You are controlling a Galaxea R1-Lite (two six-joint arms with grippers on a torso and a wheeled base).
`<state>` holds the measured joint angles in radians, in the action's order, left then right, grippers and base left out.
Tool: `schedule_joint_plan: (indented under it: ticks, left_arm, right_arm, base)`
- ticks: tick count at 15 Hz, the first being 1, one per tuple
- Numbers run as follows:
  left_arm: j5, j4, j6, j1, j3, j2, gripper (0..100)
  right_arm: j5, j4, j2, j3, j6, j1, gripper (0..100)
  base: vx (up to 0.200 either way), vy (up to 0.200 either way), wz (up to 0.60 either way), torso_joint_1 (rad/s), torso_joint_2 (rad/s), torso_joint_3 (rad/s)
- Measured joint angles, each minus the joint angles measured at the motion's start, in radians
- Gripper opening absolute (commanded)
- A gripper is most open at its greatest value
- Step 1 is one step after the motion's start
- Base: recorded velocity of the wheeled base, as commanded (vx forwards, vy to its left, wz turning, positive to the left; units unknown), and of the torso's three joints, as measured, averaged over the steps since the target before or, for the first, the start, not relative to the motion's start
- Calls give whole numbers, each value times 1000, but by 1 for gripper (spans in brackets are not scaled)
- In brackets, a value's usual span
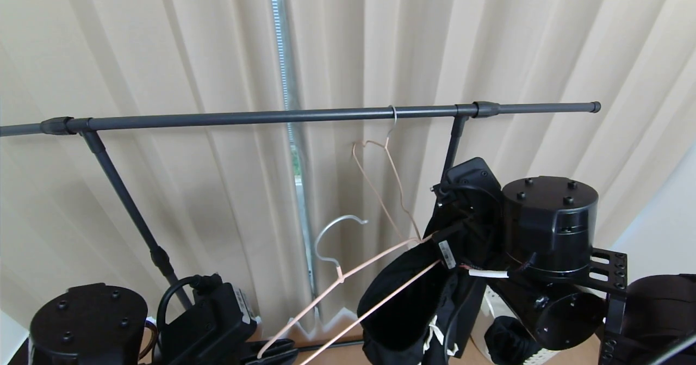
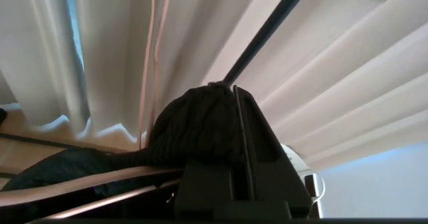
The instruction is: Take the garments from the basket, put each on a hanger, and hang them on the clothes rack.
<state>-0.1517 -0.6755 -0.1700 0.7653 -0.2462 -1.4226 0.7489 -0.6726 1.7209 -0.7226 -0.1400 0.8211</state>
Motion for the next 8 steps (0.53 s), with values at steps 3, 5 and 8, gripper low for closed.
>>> schedule_joint_plan:
  ticks: [3, 5, 8]
  left_arm:
    - [0, -2, 4, 0, 2, -11, 0]
    - [0, -7, 8, 0, 2, -13, 0]
    - [0, -30, 11, -1, 5, -14, 0]
  right_arm:
    - [0, 8, -30, 12, 11, 59, 0]
    - [0, 9, -56, 20, 19, 104, 0]
    - [-1, 9, -80, 28, 43, 176, 0]
  base:
    - [0, 0, 0, 0, 0, 0]
    - [0, 0, 0, 0, 0, 0]
    - [0, 0, 0, 0, 0, 0]
